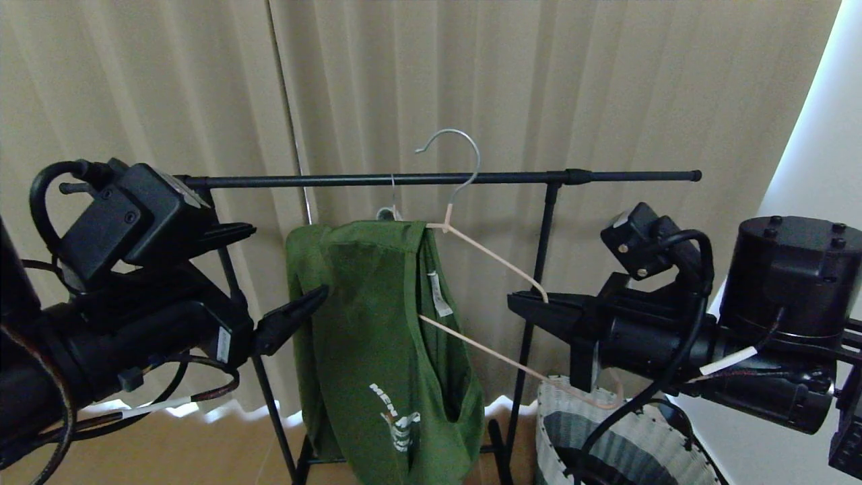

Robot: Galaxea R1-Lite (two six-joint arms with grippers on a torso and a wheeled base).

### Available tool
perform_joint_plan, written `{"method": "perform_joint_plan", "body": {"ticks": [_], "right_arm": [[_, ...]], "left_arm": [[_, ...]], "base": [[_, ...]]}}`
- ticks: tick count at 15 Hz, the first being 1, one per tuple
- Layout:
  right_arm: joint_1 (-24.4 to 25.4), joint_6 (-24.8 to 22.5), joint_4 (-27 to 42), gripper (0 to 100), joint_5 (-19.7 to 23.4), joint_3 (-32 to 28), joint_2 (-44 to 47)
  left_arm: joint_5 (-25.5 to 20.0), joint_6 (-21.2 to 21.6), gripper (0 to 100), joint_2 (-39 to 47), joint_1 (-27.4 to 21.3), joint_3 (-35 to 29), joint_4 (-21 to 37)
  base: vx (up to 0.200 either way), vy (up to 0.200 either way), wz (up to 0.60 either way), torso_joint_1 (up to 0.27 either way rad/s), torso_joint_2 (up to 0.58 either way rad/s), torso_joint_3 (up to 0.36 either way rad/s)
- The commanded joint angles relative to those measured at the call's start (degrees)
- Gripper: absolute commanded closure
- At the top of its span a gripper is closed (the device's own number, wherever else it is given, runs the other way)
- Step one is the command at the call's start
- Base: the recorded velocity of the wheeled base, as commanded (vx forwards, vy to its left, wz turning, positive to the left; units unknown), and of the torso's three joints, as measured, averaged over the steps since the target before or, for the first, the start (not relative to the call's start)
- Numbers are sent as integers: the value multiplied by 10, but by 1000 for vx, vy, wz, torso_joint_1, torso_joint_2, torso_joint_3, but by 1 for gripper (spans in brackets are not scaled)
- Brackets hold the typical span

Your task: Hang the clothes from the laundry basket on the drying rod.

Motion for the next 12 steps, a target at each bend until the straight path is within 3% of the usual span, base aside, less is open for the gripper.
{"method": "perform_joint_plan", "body": {"ticks": [1,5,12], "right_arm": [[-42,-27,0,100,62,14,-18],[-42,-46,-1,100,109,19,-19],[-38,-59,-9,100,172,42,-32]], "left_arm": [[-41,37,0,-7,23,2,-1],[-125,98,0,20,20,-22,-1],[-129,109,0,84,17,-62,-3]], "base": [[0,0,0,0,0,0],[0,0,0,0,0,0],[0,0,0,0,0,0]]}}
